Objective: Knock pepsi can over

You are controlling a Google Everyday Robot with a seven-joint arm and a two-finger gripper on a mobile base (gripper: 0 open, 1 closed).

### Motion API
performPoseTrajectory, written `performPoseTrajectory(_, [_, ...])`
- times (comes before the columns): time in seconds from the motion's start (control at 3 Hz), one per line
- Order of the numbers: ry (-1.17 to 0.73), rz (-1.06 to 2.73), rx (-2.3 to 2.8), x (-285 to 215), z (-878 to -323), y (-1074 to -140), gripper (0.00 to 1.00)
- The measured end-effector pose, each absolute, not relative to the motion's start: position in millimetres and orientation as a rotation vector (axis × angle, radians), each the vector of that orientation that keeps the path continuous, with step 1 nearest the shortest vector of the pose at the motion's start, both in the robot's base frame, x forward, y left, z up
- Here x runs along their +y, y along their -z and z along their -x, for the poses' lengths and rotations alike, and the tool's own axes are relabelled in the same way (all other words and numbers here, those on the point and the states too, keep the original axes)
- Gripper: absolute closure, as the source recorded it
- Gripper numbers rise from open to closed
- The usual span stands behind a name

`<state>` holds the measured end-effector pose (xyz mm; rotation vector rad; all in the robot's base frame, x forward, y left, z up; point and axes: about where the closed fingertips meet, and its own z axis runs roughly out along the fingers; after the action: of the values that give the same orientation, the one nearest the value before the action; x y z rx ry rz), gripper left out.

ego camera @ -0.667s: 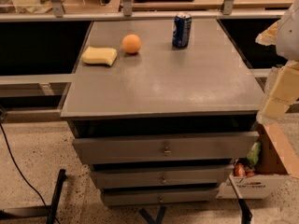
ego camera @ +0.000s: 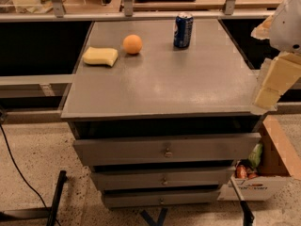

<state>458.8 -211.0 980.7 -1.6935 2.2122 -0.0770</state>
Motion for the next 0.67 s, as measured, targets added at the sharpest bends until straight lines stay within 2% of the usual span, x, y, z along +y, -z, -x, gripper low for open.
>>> performPoseTrajectory(0.67, [-0.010, 1.573, 2.193, -248, -567, -970, 0.00])
